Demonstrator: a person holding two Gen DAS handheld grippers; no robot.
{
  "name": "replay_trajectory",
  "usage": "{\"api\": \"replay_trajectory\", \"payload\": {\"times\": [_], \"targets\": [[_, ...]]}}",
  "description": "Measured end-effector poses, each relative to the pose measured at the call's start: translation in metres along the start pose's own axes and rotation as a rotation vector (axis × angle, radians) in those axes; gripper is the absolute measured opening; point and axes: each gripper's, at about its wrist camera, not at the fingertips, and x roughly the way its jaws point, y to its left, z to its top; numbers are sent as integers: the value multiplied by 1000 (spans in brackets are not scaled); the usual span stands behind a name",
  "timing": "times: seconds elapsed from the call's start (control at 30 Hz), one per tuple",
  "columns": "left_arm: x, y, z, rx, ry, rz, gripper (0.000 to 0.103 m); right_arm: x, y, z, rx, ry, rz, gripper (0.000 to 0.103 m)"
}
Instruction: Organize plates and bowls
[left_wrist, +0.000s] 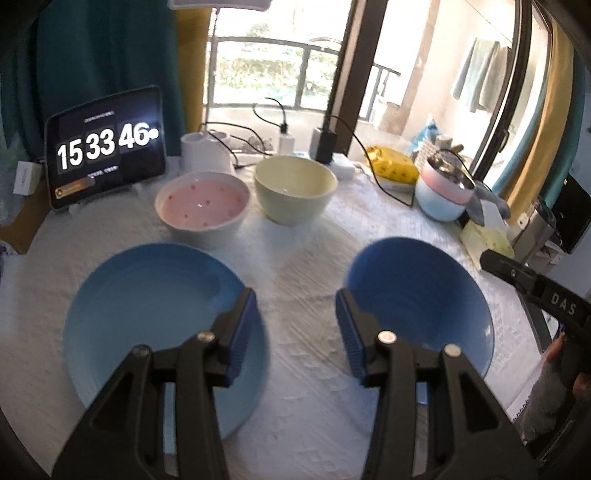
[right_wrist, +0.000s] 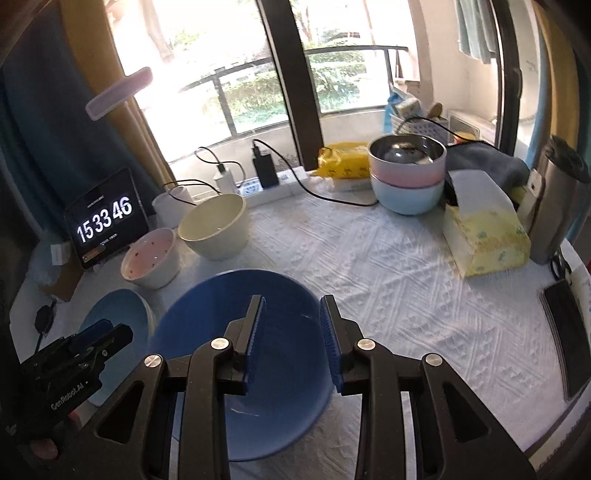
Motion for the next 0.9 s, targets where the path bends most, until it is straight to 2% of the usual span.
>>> {"api": "replay_trajectory", "payload": {"times": [0.4, 0.9], "targets": [[-11, 45, 12, -23, -48, 60, 46, 8, 50, 7, -63, 10, 44, 32], [-10, 94, 25, -44, -73, 74, 46, 34, 116, 15, -148, 31, 76, 32]]}}
